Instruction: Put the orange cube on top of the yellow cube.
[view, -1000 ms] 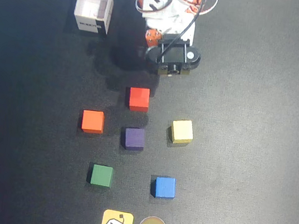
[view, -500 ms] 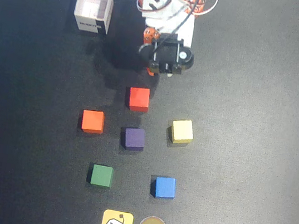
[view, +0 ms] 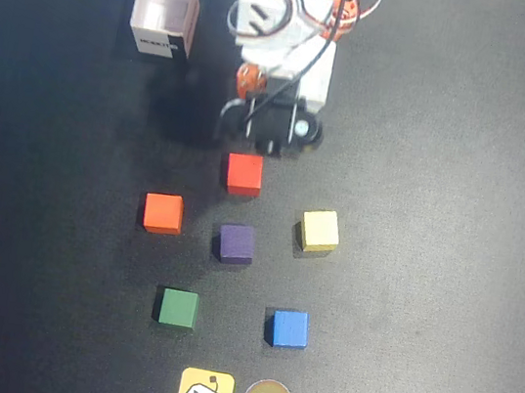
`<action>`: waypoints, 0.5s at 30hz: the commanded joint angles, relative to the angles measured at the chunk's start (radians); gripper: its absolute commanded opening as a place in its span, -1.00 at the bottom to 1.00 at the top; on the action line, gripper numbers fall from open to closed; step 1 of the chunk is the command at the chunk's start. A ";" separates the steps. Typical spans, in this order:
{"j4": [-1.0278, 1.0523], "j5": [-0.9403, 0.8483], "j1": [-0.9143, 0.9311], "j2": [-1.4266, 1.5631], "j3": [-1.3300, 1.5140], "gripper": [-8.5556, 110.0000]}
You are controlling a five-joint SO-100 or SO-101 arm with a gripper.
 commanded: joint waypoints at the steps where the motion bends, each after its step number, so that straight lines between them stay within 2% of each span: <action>1: -0.014 -0.044 0.049 -0.071 -0.086 -0.67; 7: -0.035 -0.094 0.187 -0.284 -0.199 -0.67; 15: -0.043 -0.031 0.256 -0.426 -0.310 -0.65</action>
